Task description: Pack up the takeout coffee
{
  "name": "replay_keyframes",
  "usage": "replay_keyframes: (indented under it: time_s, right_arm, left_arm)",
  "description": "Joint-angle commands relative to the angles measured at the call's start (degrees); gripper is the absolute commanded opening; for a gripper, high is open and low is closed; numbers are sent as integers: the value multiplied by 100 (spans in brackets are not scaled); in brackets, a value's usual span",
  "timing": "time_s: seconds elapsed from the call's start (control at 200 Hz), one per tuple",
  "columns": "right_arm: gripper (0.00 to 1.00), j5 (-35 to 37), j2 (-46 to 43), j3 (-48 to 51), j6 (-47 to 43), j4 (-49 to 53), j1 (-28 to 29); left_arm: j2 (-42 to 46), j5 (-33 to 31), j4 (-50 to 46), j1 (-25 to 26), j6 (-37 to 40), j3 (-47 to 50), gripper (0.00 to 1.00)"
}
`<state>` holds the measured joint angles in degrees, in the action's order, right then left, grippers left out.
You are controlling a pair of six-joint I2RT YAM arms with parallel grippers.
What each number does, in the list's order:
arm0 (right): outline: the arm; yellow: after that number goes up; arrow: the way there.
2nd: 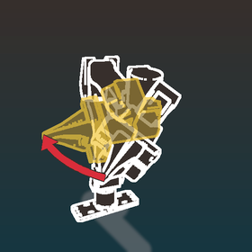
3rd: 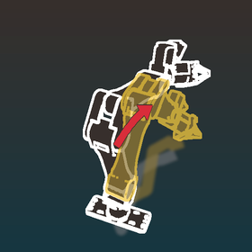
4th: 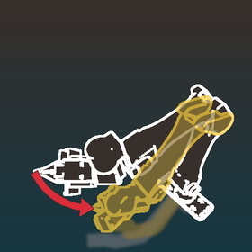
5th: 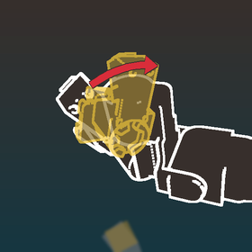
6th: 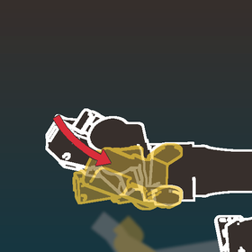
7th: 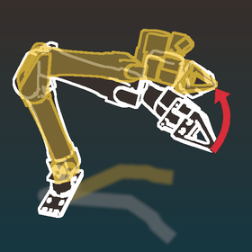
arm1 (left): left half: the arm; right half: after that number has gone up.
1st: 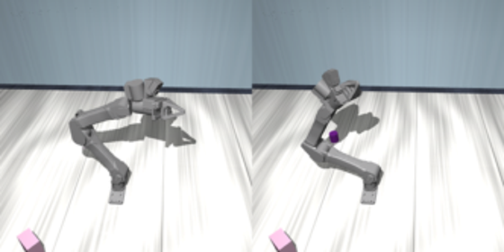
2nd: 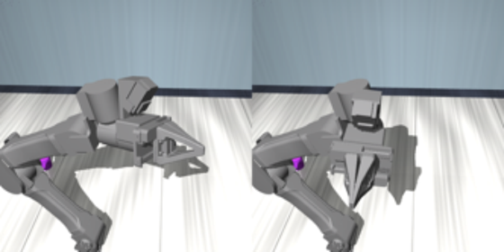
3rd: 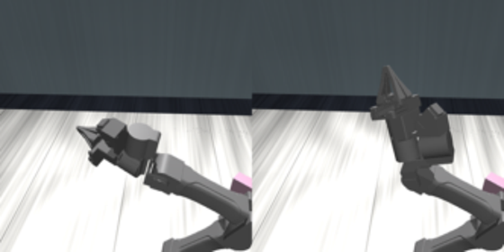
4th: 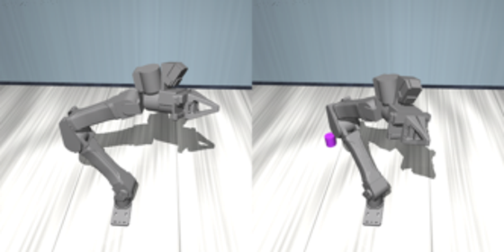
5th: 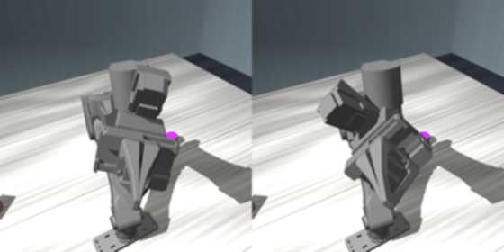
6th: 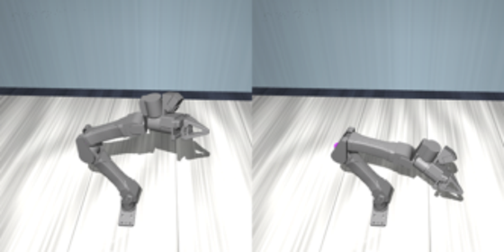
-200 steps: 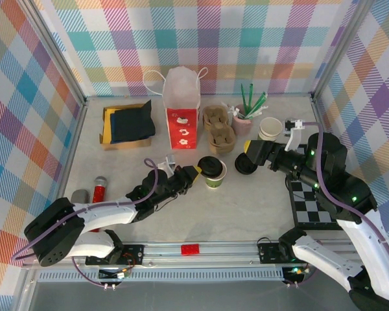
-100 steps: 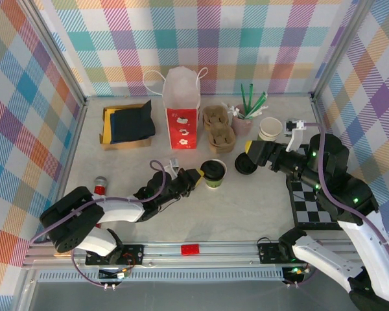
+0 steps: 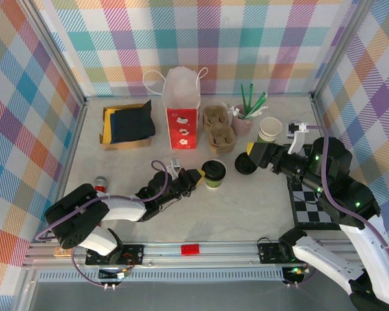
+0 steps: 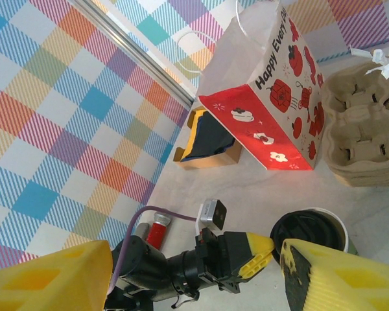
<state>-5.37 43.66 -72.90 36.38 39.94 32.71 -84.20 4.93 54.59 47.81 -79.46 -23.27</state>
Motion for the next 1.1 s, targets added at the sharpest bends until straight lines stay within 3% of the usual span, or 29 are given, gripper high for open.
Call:
replay_keyframes:
  time_s: [0.0, 1.096]
  right_arm:
    - [69, 8, -70, 33, -48, -171, 16]
    - [68, 27, -178, 110, 39, -305, 16]
  left_arm:
    - [215, -1, -130, -63, 144, -59, 9]
    - [317, -1, -742, -62, 523, -239, 18]
